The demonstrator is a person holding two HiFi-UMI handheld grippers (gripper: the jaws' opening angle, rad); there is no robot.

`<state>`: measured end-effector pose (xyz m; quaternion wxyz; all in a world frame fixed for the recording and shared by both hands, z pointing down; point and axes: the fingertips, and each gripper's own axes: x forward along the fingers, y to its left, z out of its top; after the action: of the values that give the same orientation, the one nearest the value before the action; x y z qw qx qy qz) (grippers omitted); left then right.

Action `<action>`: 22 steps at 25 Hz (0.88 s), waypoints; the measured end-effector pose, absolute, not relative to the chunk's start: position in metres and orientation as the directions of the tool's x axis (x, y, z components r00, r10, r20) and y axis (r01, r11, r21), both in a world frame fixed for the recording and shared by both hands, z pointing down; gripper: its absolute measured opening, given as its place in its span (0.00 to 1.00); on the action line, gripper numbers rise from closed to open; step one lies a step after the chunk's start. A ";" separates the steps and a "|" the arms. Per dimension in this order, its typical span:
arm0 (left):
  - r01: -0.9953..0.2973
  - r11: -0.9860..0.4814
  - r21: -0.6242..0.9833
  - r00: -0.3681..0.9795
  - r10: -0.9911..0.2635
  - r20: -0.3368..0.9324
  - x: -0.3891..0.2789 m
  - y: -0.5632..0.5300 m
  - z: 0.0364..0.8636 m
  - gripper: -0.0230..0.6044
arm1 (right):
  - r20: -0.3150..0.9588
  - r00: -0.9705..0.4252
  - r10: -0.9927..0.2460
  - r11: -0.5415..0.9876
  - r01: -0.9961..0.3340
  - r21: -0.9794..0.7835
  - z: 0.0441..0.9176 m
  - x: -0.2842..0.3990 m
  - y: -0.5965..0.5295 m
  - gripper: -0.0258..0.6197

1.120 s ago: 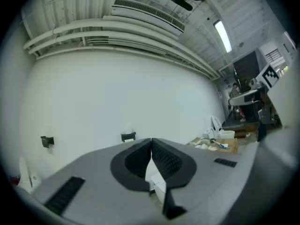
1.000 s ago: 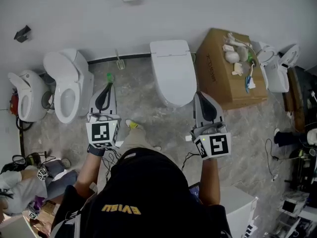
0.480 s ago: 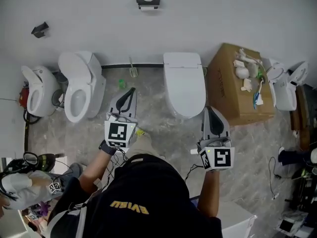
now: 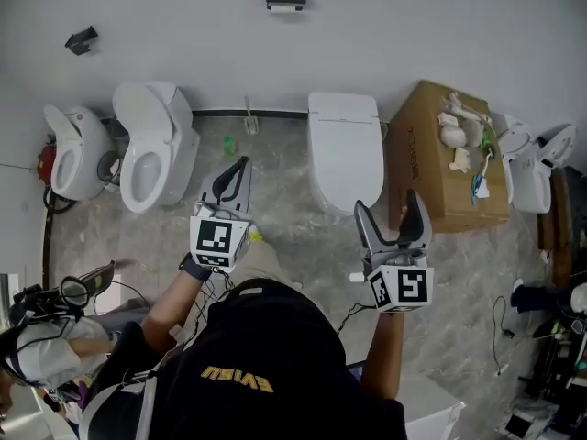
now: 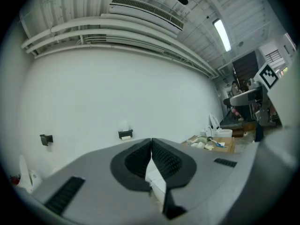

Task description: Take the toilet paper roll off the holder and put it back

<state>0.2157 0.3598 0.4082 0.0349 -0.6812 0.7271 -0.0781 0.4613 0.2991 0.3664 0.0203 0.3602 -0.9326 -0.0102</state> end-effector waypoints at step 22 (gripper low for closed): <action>-0.980 0.173 -0.097 -0.184 -0.975 0.126 0.121 0.336 0.430 0.06 | 0.069 -0.686 -0.725 0.686 -0.727 -0.024 0.366 0.412 0.233 0.94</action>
<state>0.1208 0.3362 0.4300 -0.0173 -0.6384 0.7656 -0.0777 0.4115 0.2325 0.3659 0.0272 0.3954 -0.9178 0.0247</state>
